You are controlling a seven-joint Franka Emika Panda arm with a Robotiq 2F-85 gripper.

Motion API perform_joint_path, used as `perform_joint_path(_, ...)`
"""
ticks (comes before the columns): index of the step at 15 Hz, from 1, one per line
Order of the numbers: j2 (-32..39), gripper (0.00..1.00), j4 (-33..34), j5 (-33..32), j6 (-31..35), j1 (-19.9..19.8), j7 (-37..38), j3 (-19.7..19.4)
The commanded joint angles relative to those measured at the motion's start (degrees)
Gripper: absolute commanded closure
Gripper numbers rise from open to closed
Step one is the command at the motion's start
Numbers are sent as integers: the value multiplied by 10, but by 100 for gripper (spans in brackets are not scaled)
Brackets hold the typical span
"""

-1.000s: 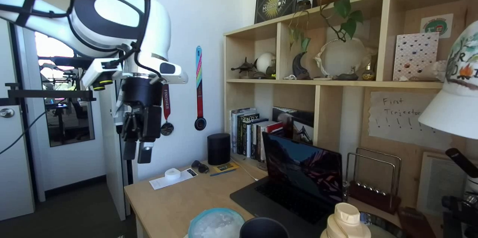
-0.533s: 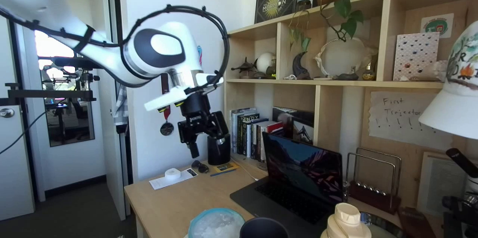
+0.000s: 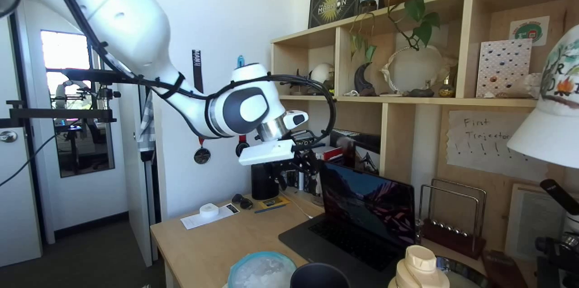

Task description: Press the keyboard

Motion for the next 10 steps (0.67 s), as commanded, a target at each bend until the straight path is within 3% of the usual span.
perform_joint_path(1, 81, 0, 75, 73, 31, -14, -74, 23)
perform_joint_path(5, 99, 0, 126, 104, -41, -23, -106, 48)
perform_joint_path(6, 106, 0, 102, 84, 5, -16, -81, 36)
perform_joint_path(10, 107, 0, 124, 87, -23, -15, -83, 40)
